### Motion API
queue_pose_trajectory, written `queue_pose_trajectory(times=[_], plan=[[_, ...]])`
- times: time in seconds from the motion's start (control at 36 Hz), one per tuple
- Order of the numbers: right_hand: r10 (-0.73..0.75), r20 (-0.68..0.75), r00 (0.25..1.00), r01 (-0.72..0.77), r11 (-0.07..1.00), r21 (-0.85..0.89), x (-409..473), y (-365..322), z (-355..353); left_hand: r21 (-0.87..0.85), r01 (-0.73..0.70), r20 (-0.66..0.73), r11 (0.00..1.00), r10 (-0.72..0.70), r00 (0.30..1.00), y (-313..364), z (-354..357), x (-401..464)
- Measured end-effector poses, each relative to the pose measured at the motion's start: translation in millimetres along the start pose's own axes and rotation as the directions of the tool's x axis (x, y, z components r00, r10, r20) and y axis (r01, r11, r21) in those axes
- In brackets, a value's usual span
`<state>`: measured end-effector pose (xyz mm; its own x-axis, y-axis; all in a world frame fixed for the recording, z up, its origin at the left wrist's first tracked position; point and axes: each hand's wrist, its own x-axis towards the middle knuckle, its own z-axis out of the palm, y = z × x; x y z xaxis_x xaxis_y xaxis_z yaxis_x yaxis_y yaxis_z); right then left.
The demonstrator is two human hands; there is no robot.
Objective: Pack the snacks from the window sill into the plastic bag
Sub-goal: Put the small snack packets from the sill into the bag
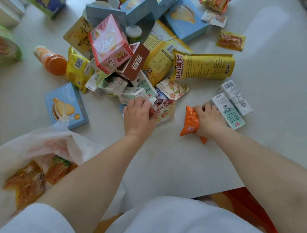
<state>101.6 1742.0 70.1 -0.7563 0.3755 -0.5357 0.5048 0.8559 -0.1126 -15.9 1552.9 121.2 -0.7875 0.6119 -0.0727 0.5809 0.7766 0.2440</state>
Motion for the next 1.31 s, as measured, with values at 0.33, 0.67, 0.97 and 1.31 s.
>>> queue_pose_trajectory(times=[0.33, 0.67, 0.97, 1.31], plan=[[-0.023, -0.022, 0.999, 0.024, 0.999, 0.048, -4, 33, 4, -0.084, 0.13, 0.313, 0.988, -0.098, 0.945, 67, 23, 90], [0.08, 0.003, 0.997, -0.08, 0.985, 0.151, 2, 35, 5, 0.31, 0.101, 0.521, 0.945, -0.258, 0.814, 72, 47, 132], [0.217, 0.109, 0.97, -0.243, 0.849, 0.469, -20, 27, 10, 0.0, 0.155, 0.323, 0.988, -0.147, 0.935, 84, 40, 93], [0.194, 0.088, 0.977, -0.174, 0.484, 0.858, -37, -16, -30, -0.535, 0.349, 0.04, 0.77, -0.39, 0.92, 30, -28, 17]])
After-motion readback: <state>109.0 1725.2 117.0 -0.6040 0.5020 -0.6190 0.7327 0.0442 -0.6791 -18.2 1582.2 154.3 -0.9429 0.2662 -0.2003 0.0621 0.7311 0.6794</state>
